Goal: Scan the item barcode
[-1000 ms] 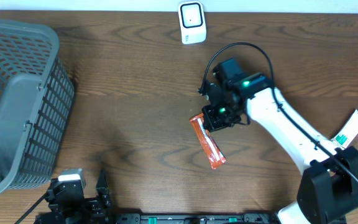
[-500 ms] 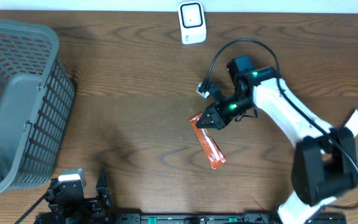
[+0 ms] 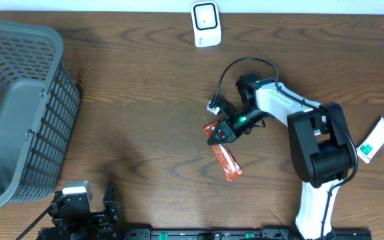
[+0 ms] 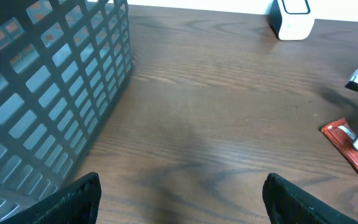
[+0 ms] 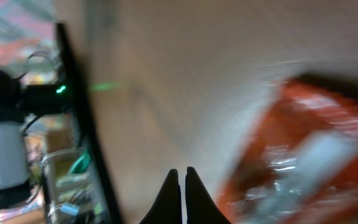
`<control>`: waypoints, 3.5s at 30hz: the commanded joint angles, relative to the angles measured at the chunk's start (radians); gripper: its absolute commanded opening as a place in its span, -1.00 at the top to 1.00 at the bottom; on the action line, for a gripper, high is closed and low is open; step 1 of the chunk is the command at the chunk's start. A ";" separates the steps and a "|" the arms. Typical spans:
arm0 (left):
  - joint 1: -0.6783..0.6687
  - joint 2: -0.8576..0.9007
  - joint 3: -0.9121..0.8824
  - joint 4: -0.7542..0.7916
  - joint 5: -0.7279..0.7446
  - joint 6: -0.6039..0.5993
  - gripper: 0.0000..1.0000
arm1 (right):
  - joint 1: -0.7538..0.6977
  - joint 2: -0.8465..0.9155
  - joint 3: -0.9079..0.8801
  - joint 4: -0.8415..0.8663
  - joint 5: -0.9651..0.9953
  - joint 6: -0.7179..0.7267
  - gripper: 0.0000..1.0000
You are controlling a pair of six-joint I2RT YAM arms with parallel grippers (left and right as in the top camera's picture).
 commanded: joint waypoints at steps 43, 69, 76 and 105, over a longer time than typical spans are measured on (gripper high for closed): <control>-0.003 -0.006 0.003 -0.001 0.006 -0.001 -0.68 | -0.120 0.005 -0.005 -0.143 -0.094 -0.187 0.98; -0.003 -0.006 0.003 -0.001 0.006 -0.001 -0.68 | -0.198 0.285 0.124 -0.303 -0.103 -0.317 0.97; -0.003 -0.006 0.003 -0.001 0.006 -0.001 -0.68 | -0.196 0.085 0.137 -0.417 -0.136 -0.346 0.97; -0.003 -0.006 0.003 -0.001 0.006 -0.001 -0.68 | -0.196 0.040 -0.217 0.047 0.208 0.190 0.98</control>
